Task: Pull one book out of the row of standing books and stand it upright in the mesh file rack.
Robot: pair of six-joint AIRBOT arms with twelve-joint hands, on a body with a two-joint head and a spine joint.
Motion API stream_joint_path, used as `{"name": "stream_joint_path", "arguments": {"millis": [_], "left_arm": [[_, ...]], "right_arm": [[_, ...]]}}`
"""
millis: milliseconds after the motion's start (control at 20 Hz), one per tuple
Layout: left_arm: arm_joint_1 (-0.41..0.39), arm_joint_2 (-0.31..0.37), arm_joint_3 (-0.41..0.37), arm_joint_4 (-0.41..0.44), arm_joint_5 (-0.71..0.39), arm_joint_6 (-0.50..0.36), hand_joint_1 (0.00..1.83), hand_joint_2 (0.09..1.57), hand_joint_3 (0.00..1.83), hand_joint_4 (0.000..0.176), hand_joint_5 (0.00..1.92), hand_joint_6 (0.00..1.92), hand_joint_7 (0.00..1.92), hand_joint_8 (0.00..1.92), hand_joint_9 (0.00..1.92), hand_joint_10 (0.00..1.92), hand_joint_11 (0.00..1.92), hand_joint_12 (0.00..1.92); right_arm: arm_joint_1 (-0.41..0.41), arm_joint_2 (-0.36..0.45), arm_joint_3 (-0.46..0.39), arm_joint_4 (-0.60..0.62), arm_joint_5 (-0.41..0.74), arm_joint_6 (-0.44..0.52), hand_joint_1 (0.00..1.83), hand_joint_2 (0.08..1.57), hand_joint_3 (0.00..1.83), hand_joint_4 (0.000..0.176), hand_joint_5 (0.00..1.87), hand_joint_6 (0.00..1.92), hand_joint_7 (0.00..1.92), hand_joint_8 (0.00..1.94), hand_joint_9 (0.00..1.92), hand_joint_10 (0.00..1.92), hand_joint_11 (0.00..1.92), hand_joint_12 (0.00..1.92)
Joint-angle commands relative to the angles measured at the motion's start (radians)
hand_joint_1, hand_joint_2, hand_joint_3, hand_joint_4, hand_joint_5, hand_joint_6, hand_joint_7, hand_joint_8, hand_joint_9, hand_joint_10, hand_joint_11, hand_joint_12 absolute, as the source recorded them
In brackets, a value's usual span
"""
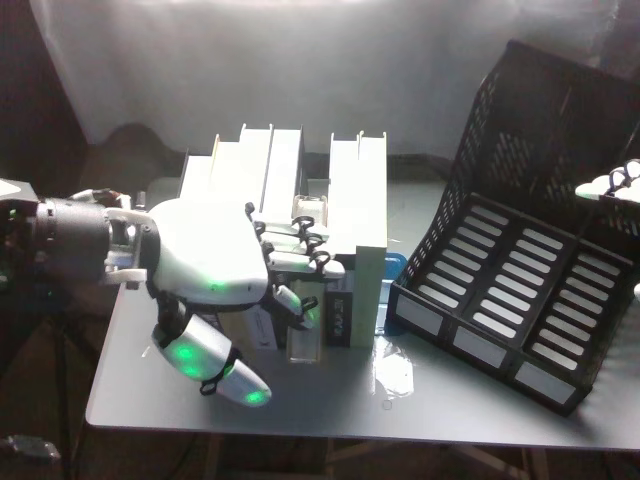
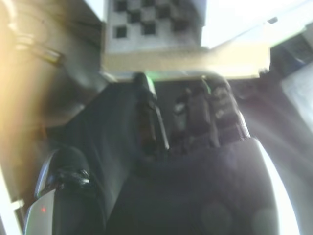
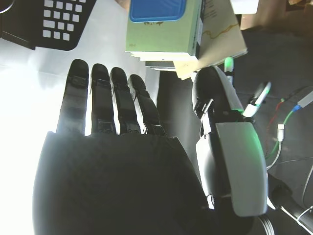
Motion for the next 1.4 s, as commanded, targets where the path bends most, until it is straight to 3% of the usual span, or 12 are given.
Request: {"name": "stream_joint_path", "arguments": {"millis": [0, 100, 250, 350, 400, 450, 600, 800, 900, 1100, 1300, 1350], "left_arm": [[0.012, 0.012, -0.001, -0.021, -0.020, 0.004, 0.00, 1.08, 0.00, 0.031, 0.59, 0.01, 0.00, 0.00, 0.00, 0.00, 0.00, 0.00], [0.031, 0.015, -0.007, -0.031, -0.029, 0.004, 0.00, 1.09, 0.00, 0.048, 0.51, 0.00, 0.00, 0.00, 0.00, 0.00, 0.00, 0.00], [0.073, 0.029, -0.026, -0.071, -0.042, 0.004, 0.00, 1.10, 0.00, 0.035, 0.50, 0.01, 0.00, 0.00, 0.00, 0.00, 0.00, 0.00], [0.100, 0.038, -0.043, -0.104, -0.052, 0.004, 0.00, 1.11, 0.00, 0.050, 0.56, 0.03, 0.00, 0.00, 0.00, 0.00, 0.00, 0.00], [0.116, 0.042, -0.050, -0.124, -0.062, 0.004, 0.00, 1.12, 0.01, 0.030, 0.51, 0.01, 0.00, 0.00, 0.00, 0.00, 0.00, 0.00], [0.124, 0.047, -0.056, -0.138, -0.066, 0.004, 0.00, 1.12, 0.01, 0.030, 0.51, 0.01, 0.00, 0.00, 0.00, 0.00, 0.00, 0.00], [0.140, 0.053, -0.072, -0.163, -0.083, 0.004, 0.00, 1.15, 0.02, 0.000, 0.46, 0.00, 0.00, 0.00, 0.00, 0.00, 0.00, 0.00], [0.120, 0.058, -0.066, -0.208, -0.093, 0.004, 0.00, 1.17, 0.02, 0.000, 0.55, 0.04, 0.00, 0.00, 0.00, 0.00, 0.00, 0.00], [0.115, 0.074, -0.078, -0.255, -0.121, 0.004, 0.00, 1.19, 0.03, 0.000, 0.42, 0.00, 0.00, 0.00, 0.00, 0.00, 0.00, 0.00], [0.125, 0.121, -0.125, -0.397, -0.185, 0.004, 0.07, 1.32, 0.03, 0.000, 0.44, 0.04, 0.10, 0.03, 0.00, 0.00, 0.00, 0.00], [0.117, 0.169, -0.156, -0.511, -0.237, 0.004, 0.00, 1.36, 0.03, 0.000, 0.37, 0.01, 0.07, 0.01, 0.00, 0.00, 0.00, 0.00], [0.112, 0.182, -0.158, -0.550, -0.240, 0.004, 0.10, 1.34, 0.01, 0.000, 0.36, 0.00, 0.02, 0.01, 0.00, 0.00, 0.00, 0.00]], "right_arm": [[0.002, 0.011, 0.004, 0.024, 0.098, 0.005, 0.43, 1.34, 0.00, 0.000, 0.00, 0.00, 0.00, 0.00, 0.00, 0.00, 0.00, 0.00], [0.001, 0.011, 0.004, 0.024, 0.098, 0.005, 0.45, 1.33, 0.00, 0.000, 0.00, 0.00, 0.00, 0.00, 0.00, 0.00, 0.00, 0.00], [0.001, 0.010, 0.004, 0.024, 0.098, 0.005, 0.47, 1.33, 0.00, 0.000, 0.00, 0.00, 0.00, 0.00, 0.00, 0.00, 0.00, 0.00], [0.000, 0.010, 0.004, 0.024, 0.098, 0.006, 0.48, 1.33, 0.00, 0.000, 0.00, 0.00, 0.00, 0.00, 0.00, 0.00, 0.00, 0.00], [0.000, 0.010, 0.004, 0.025, 0.097, 0.007, 0.47, 1.33, 0.00, 0.000, 0.00, 0.00, 0.00, 0.00, 0.00, 0.00, 0.00, 0.00], [0.000, 0.010, 0.004, 0.025, 0.097, 0.007, 0.47, 1.33, 0.00, 0.000, 0.00, 0.00, 0.00, 0.00, 0.00, 0.00, 0.00, 0.00], [0.000, 0.009, 0.004, 0.025, 0.095, 0.007, 0.48, 1.33, 0.00, 0.000, 0.00, 0.00, 0.00, 0.00, 0.00, 0.00, 0.00, 0.00], [0.000, 0.009, 0.005, 0.025, 0.092, 0.007, 0.48, 1.33, 0.00, 0.000, 0.00, 0.00, 0.00, 0.00, 0.00, 0.00, 0.00, 0.00], [0.000, 0.009, 0.004, 0.025, 0.092, 0.007, 0.48, 1.34, 0.00, 0.000, 0.00, 0.00, 0.00, 0.00, 0.00, 0.00, 0.00, 0.00], [0.000, 0.009, -0.004, 0.012, 0.094, 0.007, 0.58, 1.31, 0.00, 0.000, 0.00, 0.00, 0.00, 0.00, 0.00, 0.00, 0.00, 0.00], [0.000, 0.016, -0.024, -0.015, 0.103, 0.007, 0.60, 1.31, 0.00, 0.000, 0.00, 0.00, 0.00, 0.00, 0.00, 0.00, 0.00, 0.00], [0.003, 0.021, -0.031, -0.029, 0.106, 0.011, 0.60, 1.30, 0.00, 0.000, 0.00, 0.00, 0.00, 0.00, 0.00, 0.00, 0.00, 0.00]]}}
